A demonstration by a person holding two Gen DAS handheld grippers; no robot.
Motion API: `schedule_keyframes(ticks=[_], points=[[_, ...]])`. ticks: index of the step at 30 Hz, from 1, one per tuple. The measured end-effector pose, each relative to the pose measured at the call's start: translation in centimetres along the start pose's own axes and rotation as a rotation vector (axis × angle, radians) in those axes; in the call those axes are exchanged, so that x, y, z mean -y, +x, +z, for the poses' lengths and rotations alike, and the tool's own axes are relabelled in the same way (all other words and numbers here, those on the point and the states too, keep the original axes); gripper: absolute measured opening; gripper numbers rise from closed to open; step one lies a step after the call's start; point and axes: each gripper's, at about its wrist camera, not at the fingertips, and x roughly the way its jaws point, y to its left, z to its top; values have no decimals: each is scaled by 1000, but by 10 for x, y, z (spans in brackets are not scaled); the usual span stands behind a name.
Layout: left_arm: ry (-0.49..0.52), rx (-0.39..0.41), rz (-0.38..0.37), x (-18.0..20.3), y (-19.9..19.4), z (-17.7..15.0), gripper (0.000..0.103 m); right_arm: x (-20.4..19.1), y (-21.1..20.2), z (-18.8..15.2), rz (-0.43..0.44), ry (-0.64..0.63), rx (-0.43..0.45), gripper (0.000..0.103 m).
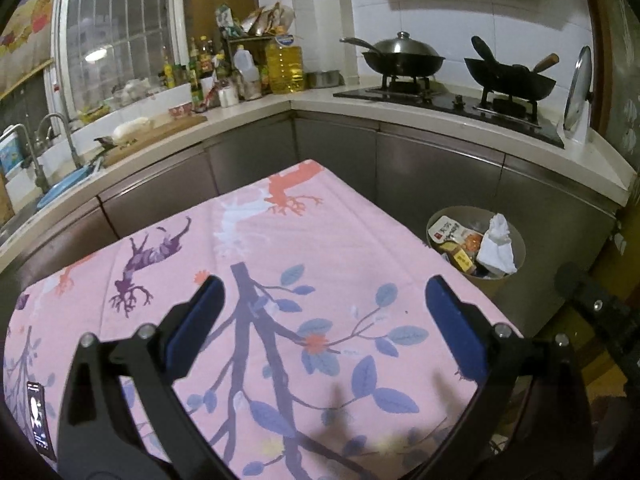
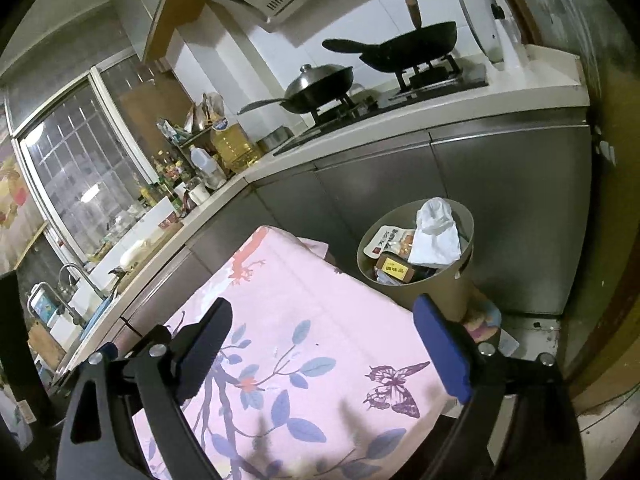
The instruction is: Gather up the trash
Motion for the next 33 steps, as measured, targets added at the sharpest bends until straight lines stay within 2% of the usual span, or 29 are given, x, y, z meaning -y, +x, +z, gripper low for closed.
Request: schedule_keyframes(ticks=[9,13,17,26,33], points=[[20,-48,-1,2,-2,0,97,0,-5,-2,-1,8,27,89],[38,-46,-3,5,-4,1,97,2,-5,-3,0,16,30,89],[87,-37,27,13,-4,0,97,5,-5,-2,-3,27,37,89],[89,-56,-58,16,-2,0,97,9,-1,-3,-5,41,25,89],[90,-41,-12,16,-4,0,97,9,0,-4,9,39,17,89]])
